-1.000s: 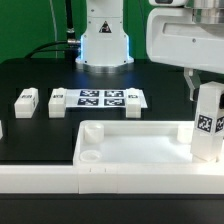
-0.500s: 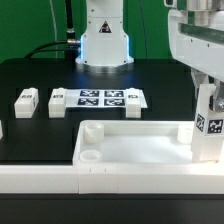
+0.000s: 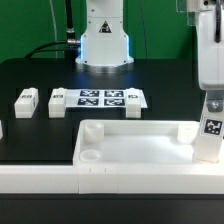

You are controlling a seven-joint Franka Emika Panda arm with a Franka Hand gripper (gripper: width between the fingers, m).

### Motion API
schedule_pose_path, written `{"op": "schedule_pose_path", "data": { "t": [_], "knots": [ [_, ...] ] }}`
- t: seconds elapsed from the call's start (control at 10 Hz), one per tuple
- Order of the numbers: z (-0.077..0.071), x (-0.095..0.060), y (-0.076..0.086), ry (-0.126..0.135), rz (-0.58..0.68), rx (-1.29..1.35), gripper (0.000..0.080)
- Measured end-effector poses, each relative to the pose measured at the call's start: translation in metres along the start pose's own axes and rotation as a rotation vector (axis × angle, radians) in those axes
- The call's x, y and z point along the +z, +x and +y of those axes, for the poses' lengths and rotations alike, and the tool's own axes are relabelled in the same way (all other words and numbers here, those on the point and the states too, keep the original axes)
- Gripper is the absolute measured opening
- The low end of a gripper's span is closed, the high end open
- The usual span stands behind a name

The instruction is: Assemble desk

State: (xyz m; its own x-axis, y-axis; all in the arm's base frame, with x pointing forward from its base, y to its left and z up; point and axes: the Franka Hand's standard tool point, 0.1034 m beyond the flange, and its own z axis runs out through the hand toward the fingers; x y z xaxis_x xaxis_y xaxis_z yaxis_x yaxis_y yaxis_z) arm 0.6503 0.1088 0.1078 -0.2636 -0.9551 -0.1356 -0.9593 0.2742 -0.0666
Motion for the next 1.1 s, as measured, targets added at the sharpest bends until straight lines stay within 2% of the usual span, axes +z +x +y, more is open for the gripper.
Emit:
{"op": "schedule_pose_path", "data": {
  "t": [0.1,0.2,0.3,0.4,0.5,0.8,0.9,1.0,1.1],
  "knots": [
    [0.0,0.001,0.0,-0.001,0.0,-0.032,0.0389],
    [0.0,0.001,0.0,0.0,0.002,-0.065,0.0389],
    [-0.001,0.0,0.0,0.001,0.007,-0.28,0.0561],
    [0.0,0.001,-0.002,0.0,0.006,-0.497,0.0631],
    [0.004,0.002,-0.01,-0.003,0.002,-0.626,0.0645],
    [0.004,0.002,-0.009,-0.004,0.001,-0.879,0.0649],
    [0.003,0.002,-0.007,-0.005,0.003,-0.955,0.0649],
    [0.001,0.001,-0.002,-0.008,0.006,-1.156,0.0649],
    [0.0,0.0,0.003,-0.027,0.012,-1.339,0.0649]
  ]
}}
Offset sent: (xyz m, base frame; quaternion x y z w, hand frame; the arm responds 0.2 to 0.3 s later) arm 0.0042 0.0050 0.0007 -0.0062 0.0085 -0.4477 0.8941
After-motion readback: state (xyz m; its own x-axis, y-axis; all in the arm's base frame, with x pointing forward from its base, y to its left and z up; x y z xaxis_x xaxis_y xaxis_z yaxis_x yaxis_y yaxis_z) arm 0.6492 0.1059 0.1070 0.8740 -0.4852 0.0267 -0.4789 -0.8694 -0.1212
